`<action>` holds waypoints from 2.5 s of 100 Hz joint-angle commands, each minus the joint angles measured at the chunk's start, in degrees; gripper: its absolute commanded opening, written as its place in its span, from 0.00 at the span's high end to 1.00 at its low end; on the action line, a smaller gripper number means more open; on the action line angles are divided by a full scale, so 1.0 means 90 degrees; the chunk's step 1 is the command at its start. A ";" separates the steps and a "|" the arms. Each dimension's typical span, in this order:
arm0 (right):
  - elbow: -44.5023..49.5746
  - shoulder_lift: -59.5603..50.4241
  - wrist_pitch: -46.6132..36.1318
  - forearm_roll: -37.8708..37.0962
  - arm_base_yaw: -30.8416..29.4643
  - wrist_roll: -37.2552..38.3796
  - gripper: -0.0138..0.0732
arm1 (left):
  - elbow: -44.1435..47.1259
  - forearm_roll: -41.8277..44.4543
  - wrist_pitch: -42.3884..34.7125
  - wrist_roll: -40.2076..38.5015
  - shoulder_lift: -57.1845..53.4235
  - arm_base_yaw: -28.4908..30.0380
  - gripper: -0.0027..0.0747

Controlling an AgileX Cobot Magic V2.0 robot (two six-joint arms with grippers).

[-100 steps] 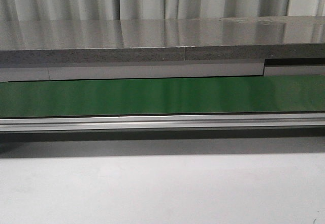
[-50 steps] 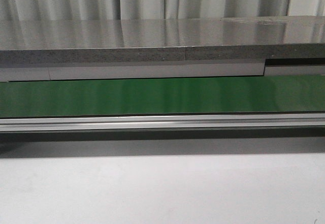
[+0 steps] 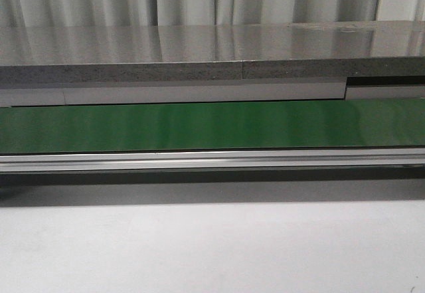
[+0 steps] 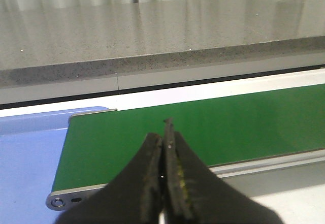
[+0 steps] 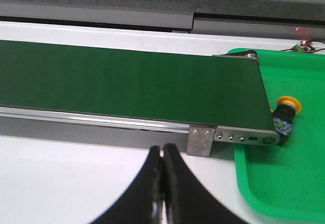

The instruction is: Move button from left to right

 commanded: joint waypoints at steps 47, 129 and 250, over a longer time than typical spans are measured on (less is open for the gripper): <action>0.0649 -0.0450 -0.1905 -0.0506 0.0411 0.0841 0.92 | -0.0180 -0.0036 -0.0528 -0.0007 0.0042 -0.0057 0.99; 0.2688 -0.2068 -0.3496 -0.1135 0.0748 0.1681 0.92 | -0.0180 -0.0036 -0.0528 -0.0007 0.0042 -0.0057 0.99; 0.2688 -0.2068 -0.3389 -0.1135 0.0748 0.1681 0.92 | -0.0180 -0.0036 -0.0591 -0.0007 0.0042 -0.0057 0.99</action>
